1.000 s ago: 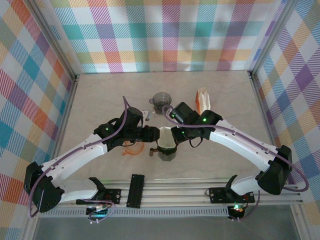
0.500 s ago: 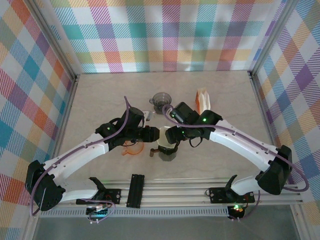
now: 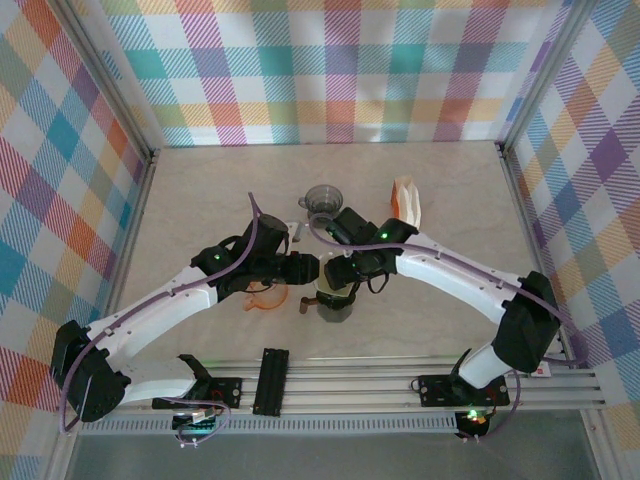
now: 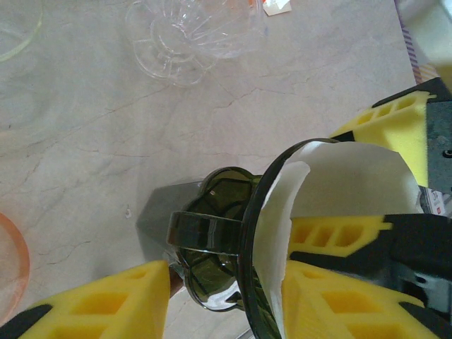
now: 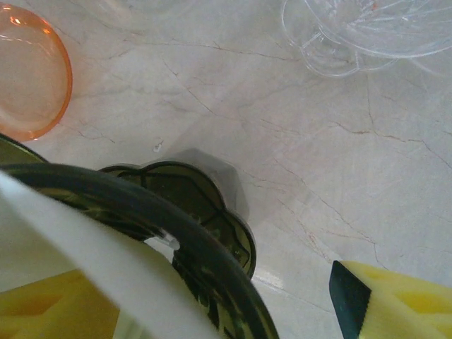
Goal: Place the coffee filter in the dripper
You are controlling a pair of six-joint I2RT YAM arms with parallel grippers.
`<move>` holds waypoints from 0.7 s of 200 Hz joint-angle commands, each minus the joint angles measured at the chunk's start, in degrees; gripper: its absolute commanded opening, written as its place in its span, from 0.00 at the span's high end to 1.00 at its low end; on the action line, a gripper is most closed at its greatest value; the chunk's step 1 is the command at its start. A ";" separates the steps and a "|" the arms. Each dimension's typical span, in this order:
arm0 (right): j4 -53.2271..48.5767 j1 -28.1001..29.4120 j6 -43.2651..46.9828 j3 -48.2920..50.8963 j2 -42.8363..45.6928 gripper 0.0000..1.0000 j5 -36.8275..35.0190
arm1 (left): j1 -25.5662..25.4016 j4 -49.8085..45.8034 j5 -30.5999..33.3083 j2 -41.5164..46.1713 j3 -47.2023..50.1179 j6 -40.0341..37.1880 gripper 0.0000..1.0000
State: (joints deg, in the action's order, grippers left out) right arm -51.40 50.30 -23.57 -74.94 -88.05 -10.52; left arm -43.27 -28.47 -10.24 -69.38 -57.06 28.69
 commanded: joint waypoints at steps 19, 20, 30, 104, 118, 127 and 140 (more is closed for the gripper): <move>2.05 -0.42 -1.12 1.86 -2.24 0.23 -0.38 | -0.67 -0.25 -0.31 -0.45 -0.27 0.30 0.55; 2.16 -0.45 -1.12 1.88 -2.27 0.23 -0.37 | -0.67 -0.26 -0.35 -0.43 -0.26 0.31 0.55; 2.59 -0.47 -1.24 2.24 -2.61 0.23 -0.47 | -0.63 -0.15 -0.30 -0.48 -0.23 0.37 0.55; 4.14 -0.40 -2.08 4.68 -3.82 0.25 -0.33 | -0.65 2.39 -0.76 0.64 0.38 1.65 0.44; 4.15 -0.37 -2.16 4.80 -3.64 0.25 -0.38 | -0.63 2.18 -0.48 0.05 0.42 1.64 0.44; 4.14 -0.41 -2.27 4.88 -3.57 0.25 -0.30 | -0.67 2.38 -0.84 -0.30 0.57 1.72 0.43; 4.36 -0.38 -2.35 4.92 -3.28 0.25 -0.28 | -0.67 2.88 -1.68 -0.55 0.93 1.79 0.43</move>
State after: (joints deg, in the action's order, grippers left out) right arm -47.57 50.19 -24.88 -72.05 -90.83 -10.39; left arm -43.27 -26.85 -10.50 -69.63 -57.01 30.20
